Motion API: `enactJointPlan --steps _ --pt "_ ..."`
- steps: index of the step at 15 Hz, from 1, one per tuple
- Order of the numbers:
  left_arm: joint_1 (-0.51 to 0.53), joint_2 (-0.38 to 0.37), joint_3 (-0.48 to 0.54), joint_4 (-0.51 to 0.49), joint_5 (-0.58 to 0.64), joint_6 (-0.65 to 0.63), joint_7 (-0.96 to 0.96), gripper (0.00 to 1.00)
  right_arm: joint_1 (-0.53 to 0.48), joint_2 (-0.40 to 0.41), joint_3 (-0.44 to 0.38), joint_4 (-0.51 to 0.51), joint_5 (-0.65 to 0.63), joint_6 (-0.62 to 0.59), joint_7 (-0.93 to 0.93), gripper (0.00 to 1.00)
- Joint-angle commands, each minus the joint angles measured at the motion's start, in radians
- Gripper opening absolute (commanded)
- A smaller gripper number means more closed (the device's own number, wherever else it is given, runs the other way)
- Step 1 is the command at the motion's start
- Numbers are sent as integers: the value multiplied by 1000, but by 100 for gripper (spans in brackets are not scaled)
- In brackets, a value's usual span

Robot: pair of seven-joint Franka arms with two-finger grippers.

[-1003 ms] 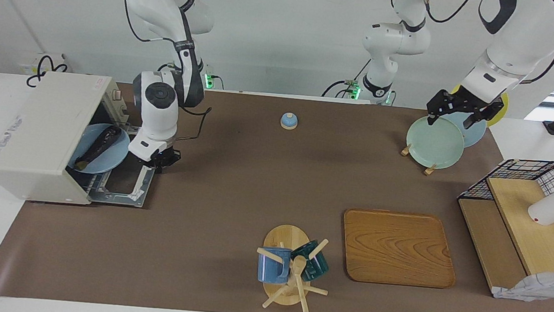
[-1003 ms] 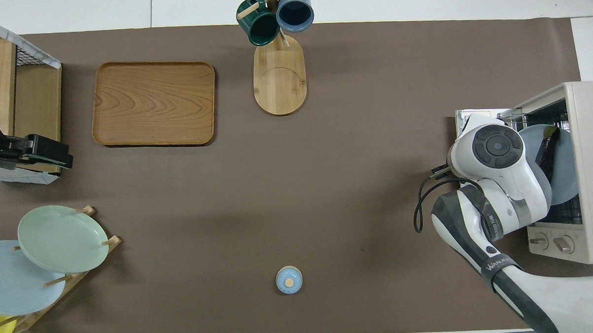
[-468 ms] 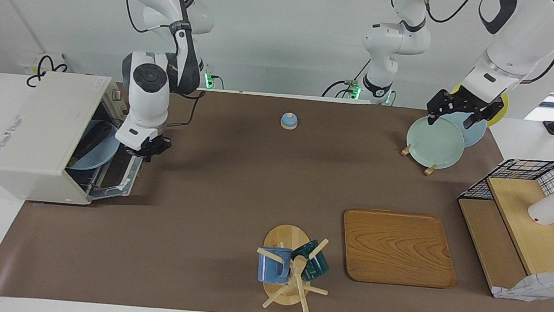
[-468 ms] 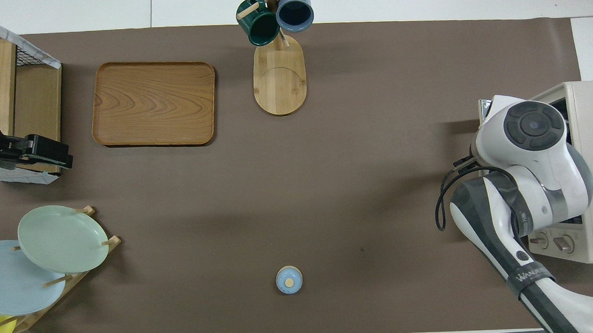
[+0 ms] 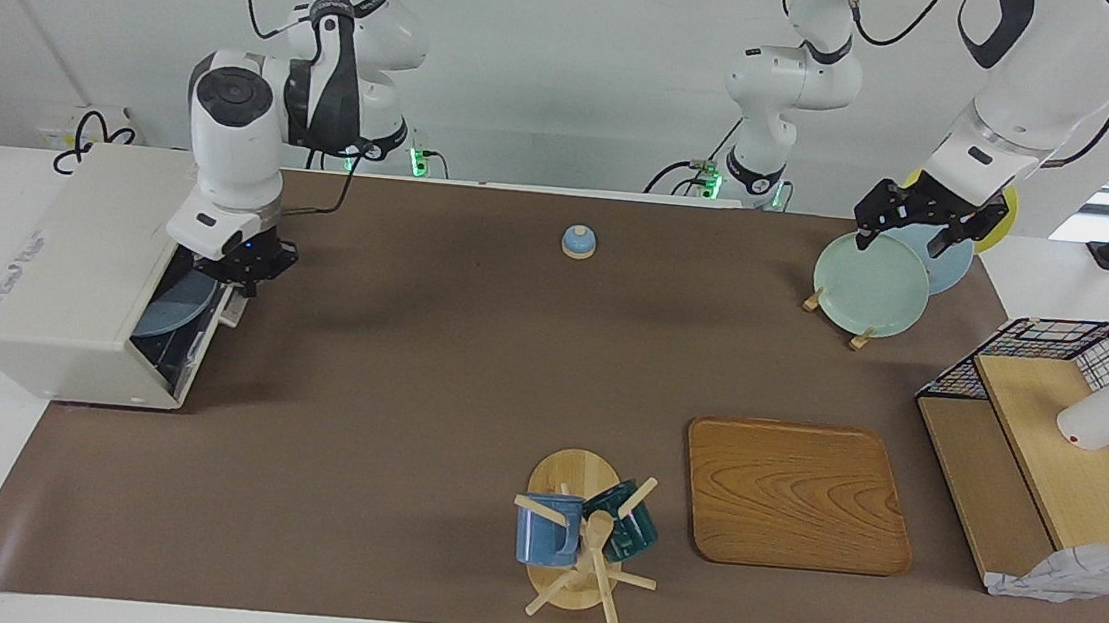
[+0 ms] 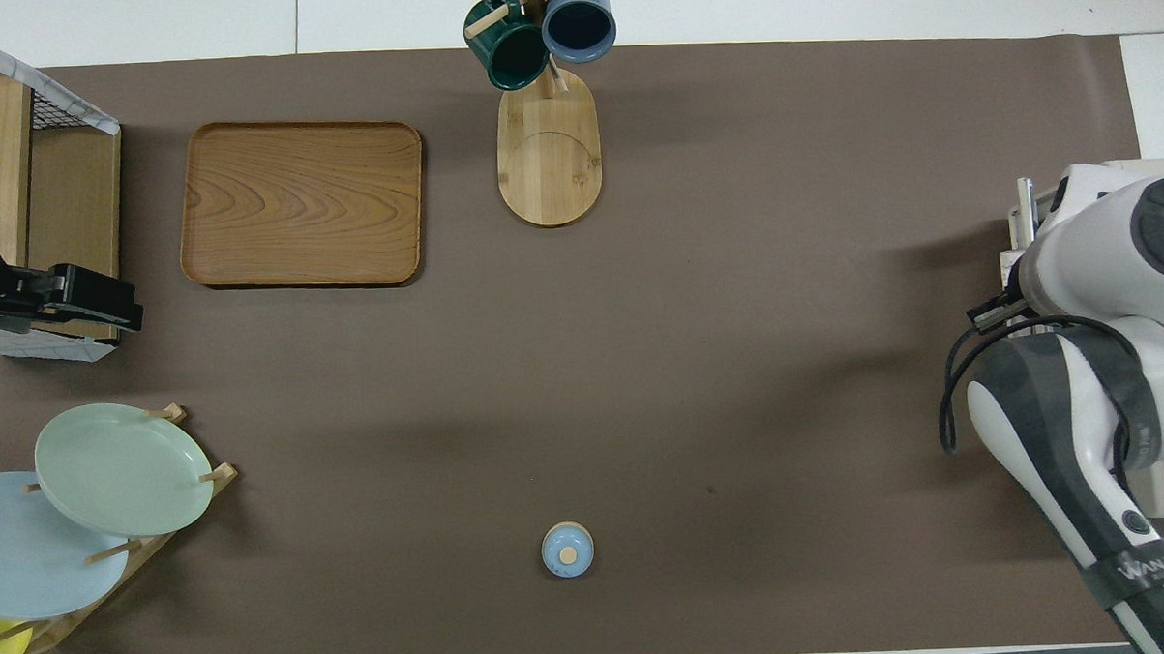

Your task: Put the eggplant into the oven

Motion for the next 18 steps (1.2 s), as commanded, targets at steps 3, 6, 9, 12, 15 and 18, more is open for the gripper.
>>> enactJointPlan --steps 3,6,9,12,15,18 --pt "8 -13 -6 -3 20 -8 9 100 -110 63 -30 24 25 2 -101 2" --pt "8 -13 -6 -3 20 -6 9 100 -107 63 -29 112 100 -120 -103 3" --pt "8 -13 -6 -3 20 -8 9 100 -96 71 -20 293 203 -312 -92 6" --pt "8 -13 -6 -3 20 -6 9 100 -93 74 34 451 208 -450 -86 6" --pt "8 -12 -6 -3 20 -8 9 100 -93 66 83 539 211 -559 6 9" --pt "8 -13 -6 -3 20 -6 9 100 -95 66 120 562 225 -622 120 15"
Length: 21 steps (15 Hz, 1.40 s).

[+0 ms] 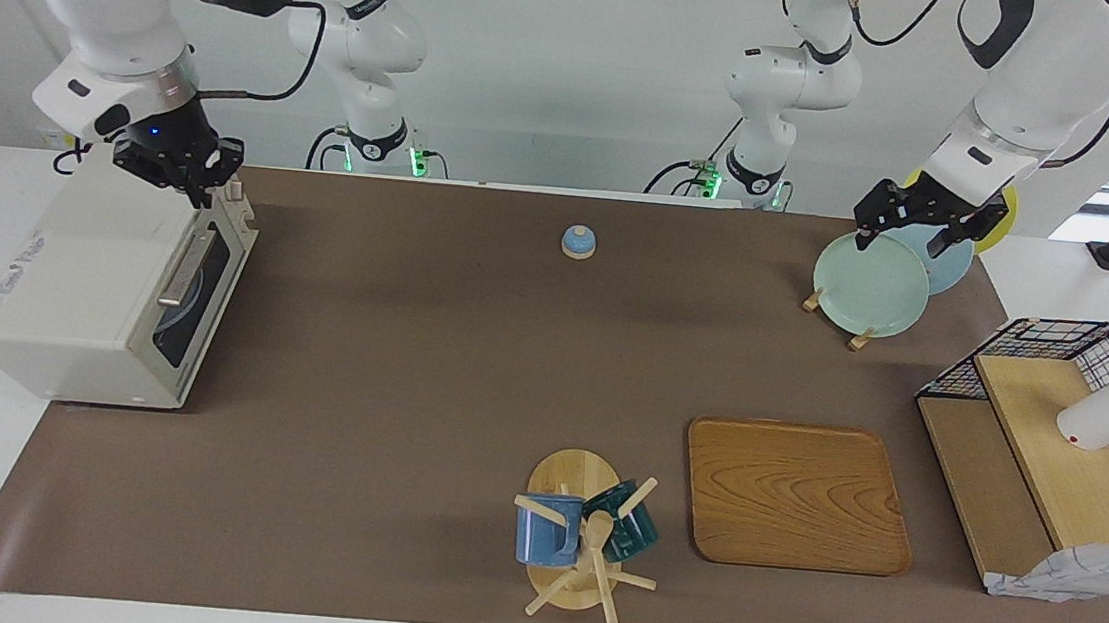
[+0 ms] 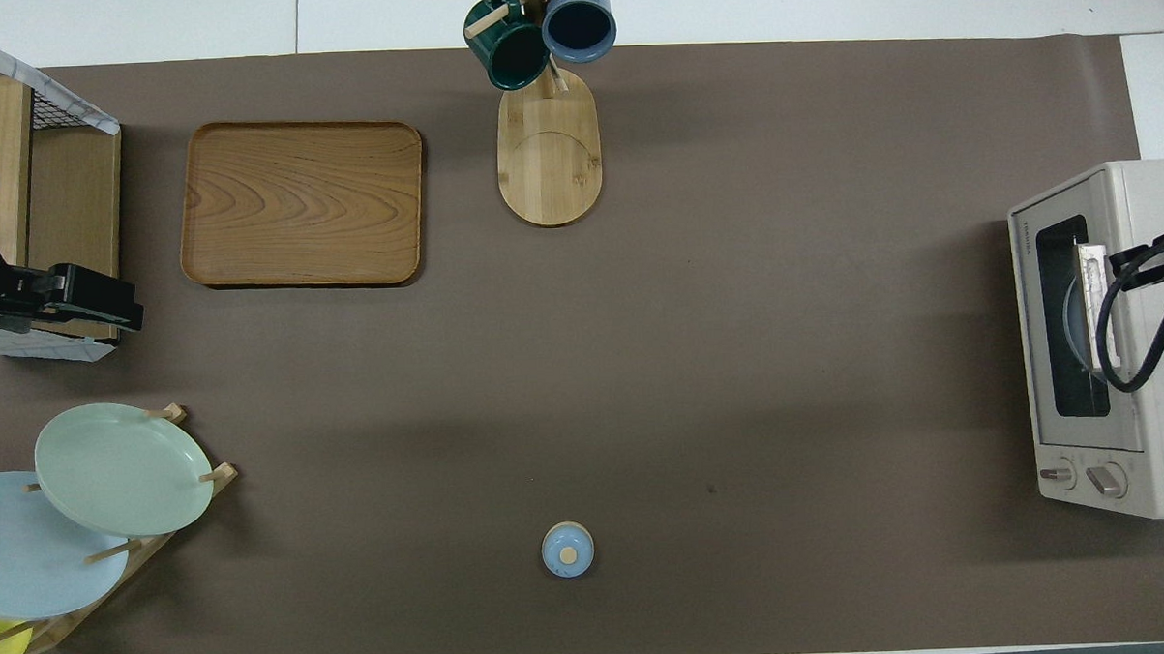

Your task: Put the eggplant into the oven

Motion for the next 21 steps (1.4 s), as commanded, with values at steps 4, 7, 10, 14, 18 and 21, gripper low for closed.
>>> enactJointPlan --steps 4,7,10,14,18,21 --pt "8 -13 -6 -3 20 -6 9 100 -26 27 13 35 82 -50 63 75" --pt "8 -13 -6 -3 20 -6 9 100 58 16 -34 35 73 -77 70 100" --pt "8 -13 -6 -3 20 -8 9 100 123 13 -117 35 77 -82 103 100" --pt "8 -13 -6 -4 20 -8 9 100 172 11 -174 33 80 -77 104 100" --pt "8 -13 -6 -3 20 -8 9 100 165 18 -178 35 82 -77 107 100" --pt "8 -12 -6 -3 20 -8 9 100 168 14 -177 35 83 -74 107 100"
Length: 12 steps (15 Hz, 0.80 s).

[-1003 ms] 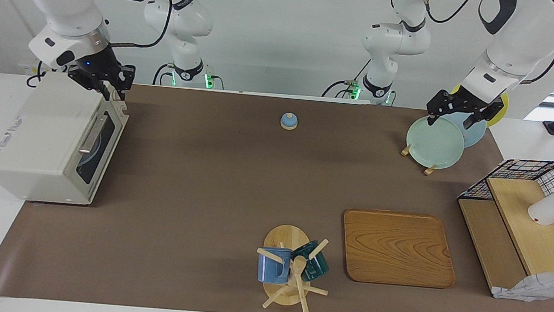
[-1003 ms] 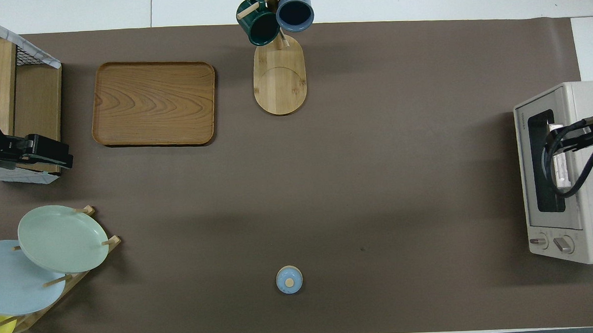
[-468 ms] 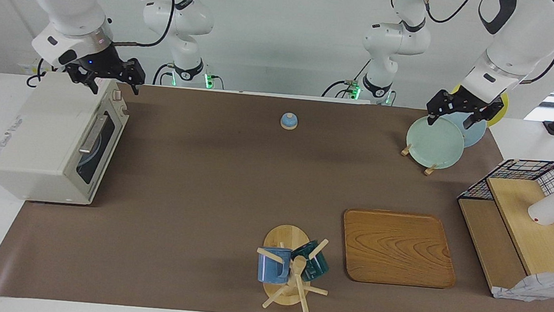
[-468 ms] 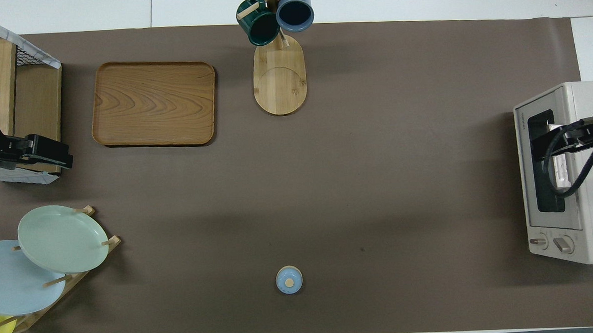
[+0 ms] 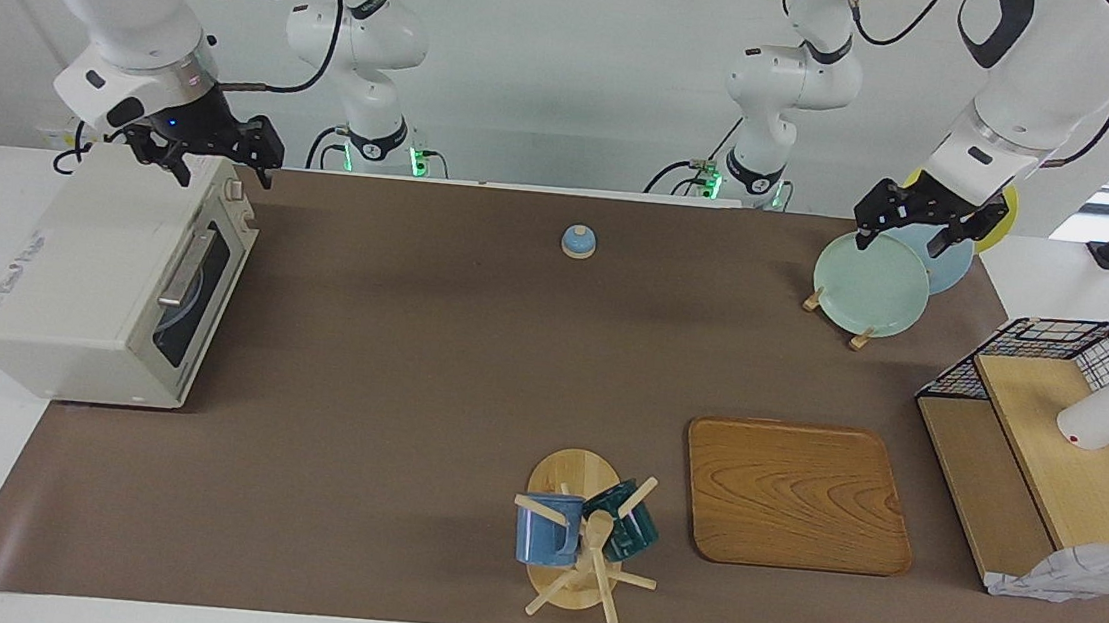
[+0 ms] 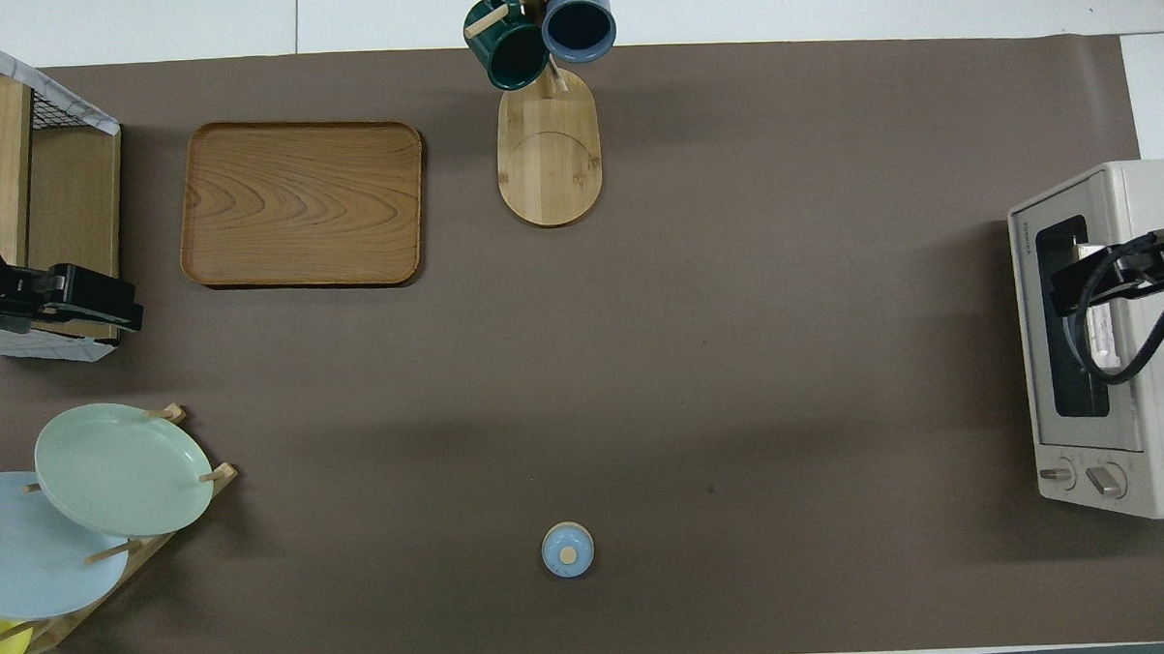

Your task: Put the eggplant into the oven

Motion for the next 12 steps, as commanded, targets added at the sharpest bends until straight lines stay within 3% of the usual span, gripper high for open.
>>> enactJointPlan --steps 1,12 --pt "8 -13 -6 -3 20 -6 9 100 0 5 -8 13 33 -10 13 100" --pt "8 -13 -6 -3 20 -8 9 100 8 0 -2 16 36 -12 23 100"
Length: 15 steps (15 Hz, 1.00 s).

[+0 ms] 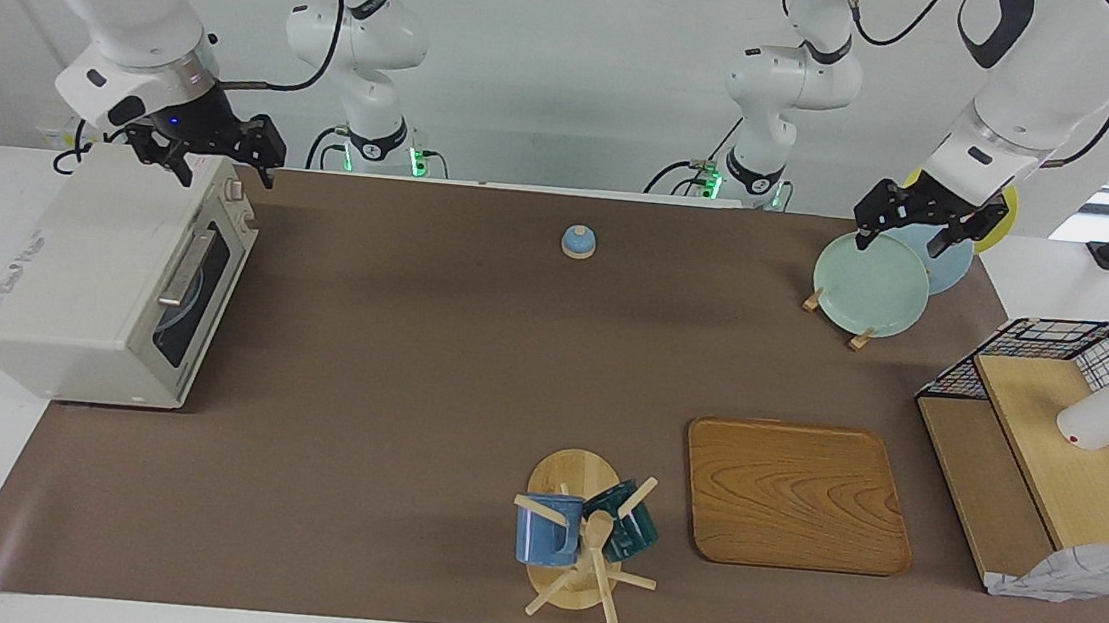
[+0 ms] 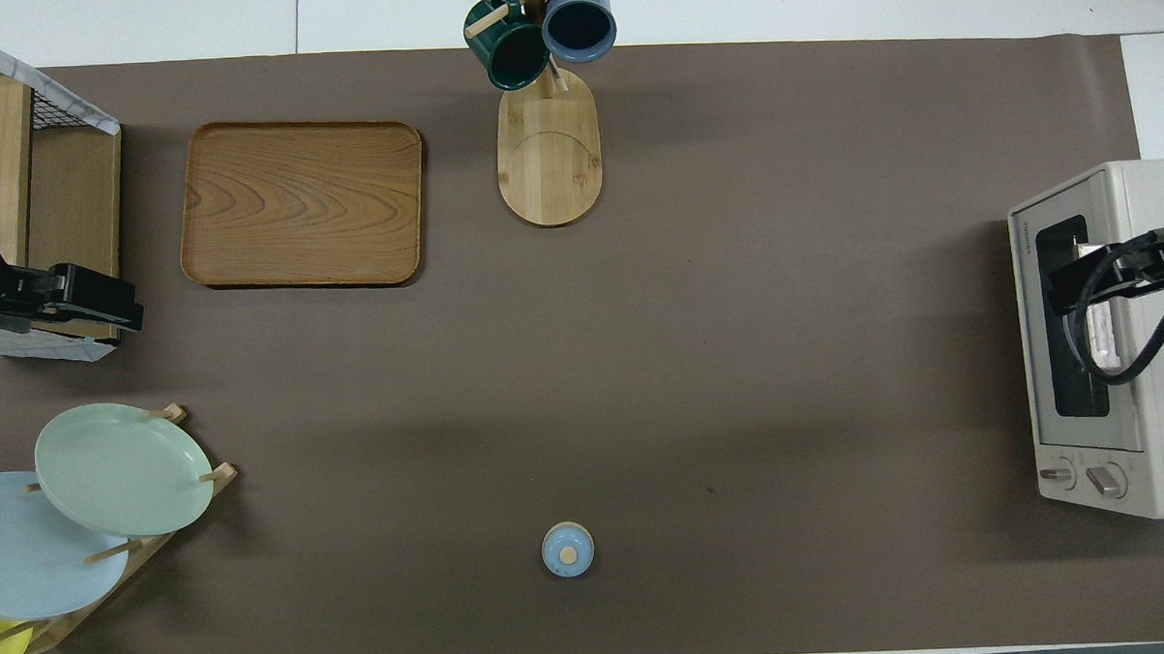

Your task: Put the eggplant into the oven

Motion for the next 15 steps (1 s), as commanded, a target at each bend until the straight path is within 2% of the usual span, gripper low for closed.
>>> enactJointPlan --steps 1,8,10,15 --pt "8 -13 -6 -3 20 -6 9 100 4 0 0 9 26 -10 22 100" --pt "8 -12 -6 -3 20 -6 9 100 -3 3 -8 11 28 -7 35 100" --pt "8 -12 -6 -3 20 -6 9 100 -6 2 -12 9 81 14 67 100" --pt "8 -13 -6 -3 20 -6 9 100 -9 2 -8 6 81 36 65 100"
